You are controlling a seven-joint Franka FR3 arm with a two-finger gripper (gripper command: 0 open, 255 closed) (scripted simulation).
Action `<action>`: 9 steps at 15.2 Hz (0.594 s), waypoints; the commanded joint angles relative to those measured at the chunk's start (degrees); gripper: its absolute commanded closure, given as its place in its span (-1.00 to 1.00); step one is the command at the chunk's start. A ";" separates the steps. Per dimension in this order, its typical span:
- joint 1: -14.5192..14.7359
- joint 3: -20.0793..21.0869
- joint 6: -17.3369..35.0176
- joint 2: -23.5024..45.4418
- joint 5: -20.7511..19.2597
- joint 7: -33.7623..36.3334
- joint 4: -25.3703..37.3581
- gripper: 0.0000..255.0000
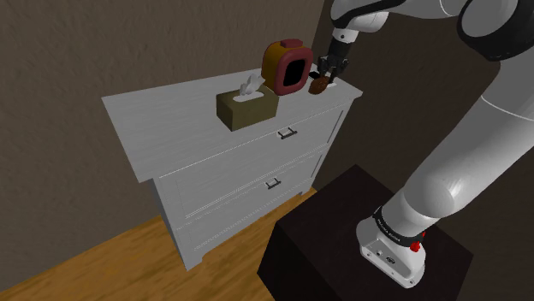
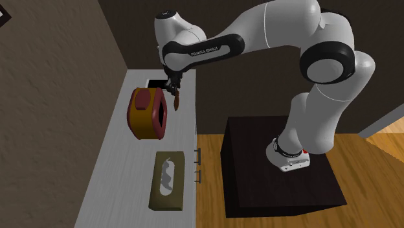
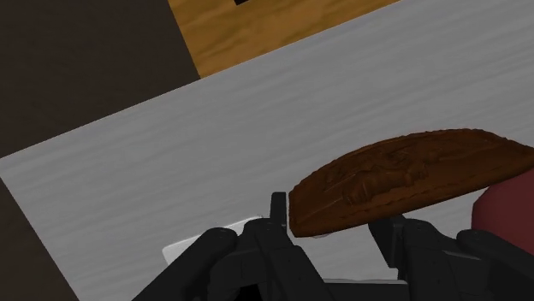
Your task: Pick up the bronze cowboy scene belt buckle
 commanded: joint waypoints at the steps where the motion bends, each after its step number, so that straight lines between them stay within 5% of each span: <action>1: 0.01 0.00 -0.69 -0.22 -0.10 0.08 0.44 1.00; 9: 0.06 -0.04 -6.57 -1.49 -0.68 0.68 5.14 1.00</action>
